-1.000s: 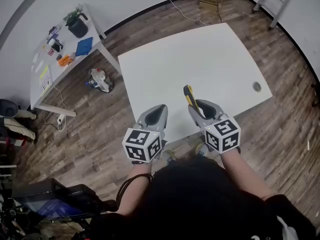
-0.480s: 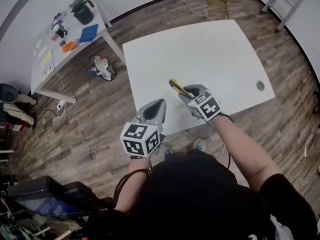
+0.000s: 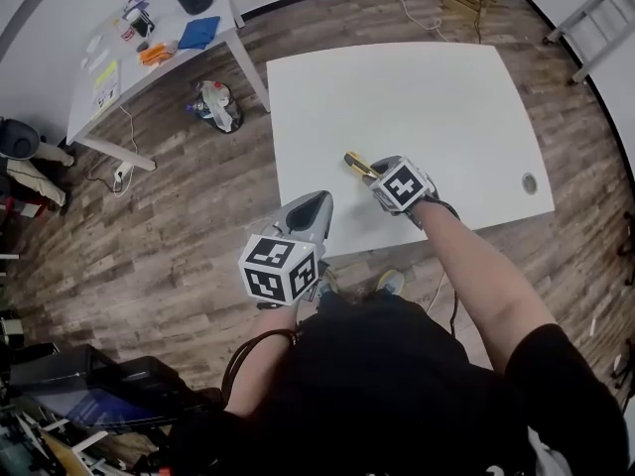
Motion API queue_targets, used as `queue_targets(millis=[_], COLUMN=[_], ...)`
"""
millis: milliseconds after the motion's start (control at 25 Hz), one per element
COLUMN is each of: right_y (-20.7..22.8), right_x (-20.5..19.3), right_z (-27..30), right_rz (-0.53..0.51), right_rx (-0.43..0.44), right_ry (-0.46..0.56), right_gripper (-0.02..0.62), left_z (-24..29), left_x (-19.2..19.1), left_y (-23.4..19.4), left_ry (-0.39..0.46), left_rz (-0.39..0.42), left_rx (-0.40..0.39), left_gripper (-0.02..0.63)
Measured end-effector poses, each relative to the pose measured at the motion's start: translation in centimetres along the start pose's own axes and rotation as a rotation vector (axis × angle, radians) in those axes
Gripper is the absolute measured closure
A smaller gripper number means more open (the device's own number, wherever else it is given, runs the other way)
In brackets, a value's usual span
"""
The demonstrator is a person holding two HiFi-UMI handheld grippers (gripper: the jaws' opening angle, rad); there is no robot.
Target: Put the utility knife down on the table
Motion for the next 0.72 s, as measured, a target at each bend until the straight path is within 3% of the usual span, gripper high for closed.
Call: queue_targets(millis=[440,560,720], right_y=[-0.6,-0.2,-0.3], right_x=[-0.1,0.2,0.4], right_z=[0.9,0.7,1.0], right_rz=[-0.026,-0.051,0.004], right_rx=[0.001,-0.046,-0.027], right_ry=[-0.053,-0.055,-0.029], right_gripper=[0.456,0.454,0.448], left_z=[-0.5,-0.7,-0.5], left_x=[-0.9,-1.1,-1.2], left_y=[-0.1,-0.3,-0.9], left_ry=[-0.020,-0.023,-0.026], left_rz=[-0.021,-0.025,-0.028], left_rx=[-0.005,-0.001,0.003], left_gripper=[0.604,0.604,0.604])
Point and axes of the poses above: the fingertips, and each gripper's own axes: z forward along the fingers, y to its right, x out of its top, the point moved 2 cm from there along -z, backward along the fingers, and after that the axes turned 12 degrees about -y, right-handed, at the moved point
